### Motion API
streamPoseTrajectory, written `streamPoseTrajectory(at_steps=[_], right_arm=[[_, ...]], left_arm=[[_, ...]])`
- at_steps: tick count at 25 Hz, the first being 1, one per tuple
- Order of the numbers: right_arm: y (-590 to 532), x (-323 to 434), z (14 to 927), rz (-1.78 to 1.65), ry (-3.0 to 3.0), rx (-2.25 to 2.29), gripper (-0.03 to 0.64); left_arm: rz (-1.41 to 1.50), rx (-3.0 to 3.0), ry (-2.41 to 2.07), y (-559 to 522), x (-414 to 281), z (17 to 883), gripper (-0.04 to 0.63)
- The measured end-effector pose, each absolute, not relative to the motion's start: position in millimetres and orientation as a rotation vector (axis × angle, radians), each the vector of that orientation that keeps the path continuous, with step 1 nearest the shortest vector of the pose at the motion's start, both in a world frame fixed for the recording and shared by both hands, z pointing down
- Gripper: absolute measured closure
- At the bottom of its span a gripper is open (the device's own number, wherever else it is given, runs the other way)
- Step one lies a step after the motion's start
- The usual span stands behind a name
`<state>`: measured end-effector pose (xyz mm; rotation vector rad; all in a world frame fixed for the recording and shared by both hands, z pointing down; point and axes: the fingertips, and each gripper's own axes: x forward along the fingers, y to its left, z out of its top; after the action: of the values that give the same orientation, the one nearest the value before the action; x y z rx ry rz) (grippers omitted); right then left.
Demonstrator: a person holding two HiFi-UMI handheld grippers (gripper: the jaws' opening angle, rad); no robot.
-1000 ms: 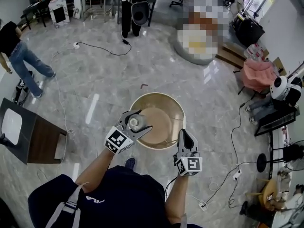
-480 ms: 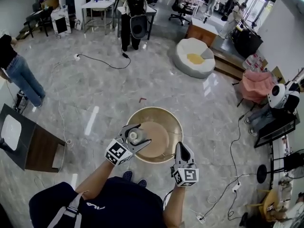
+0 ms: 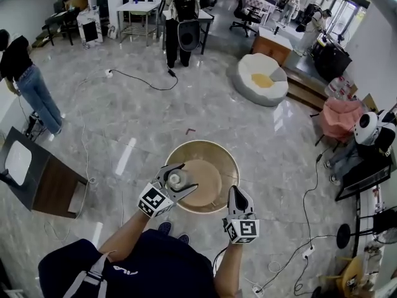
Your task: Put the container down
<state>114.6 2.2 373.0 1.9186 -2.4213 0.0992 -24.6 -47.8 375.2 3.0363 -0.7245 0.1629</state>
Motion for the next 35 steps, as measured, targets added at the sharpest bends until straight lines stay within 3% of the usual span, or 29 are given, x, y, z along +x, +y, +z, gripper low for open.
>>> streamPoseTrajectory(at_steps=[16, 35], right_arm=[[5.3, 125.9, 390.0, 0.158, -2.493, 1.829, 0.591], [-128.5, 164.3, 381.9, 0.089, -2.358, 1.944, 0.591]], left_arm=[[0.244, 3.009, -0.816, -33.8, -17.6, 391.0, 0.238], [0.186, 3.073, -0.678, -186.1, 25.6, 386.6, 0.238]])
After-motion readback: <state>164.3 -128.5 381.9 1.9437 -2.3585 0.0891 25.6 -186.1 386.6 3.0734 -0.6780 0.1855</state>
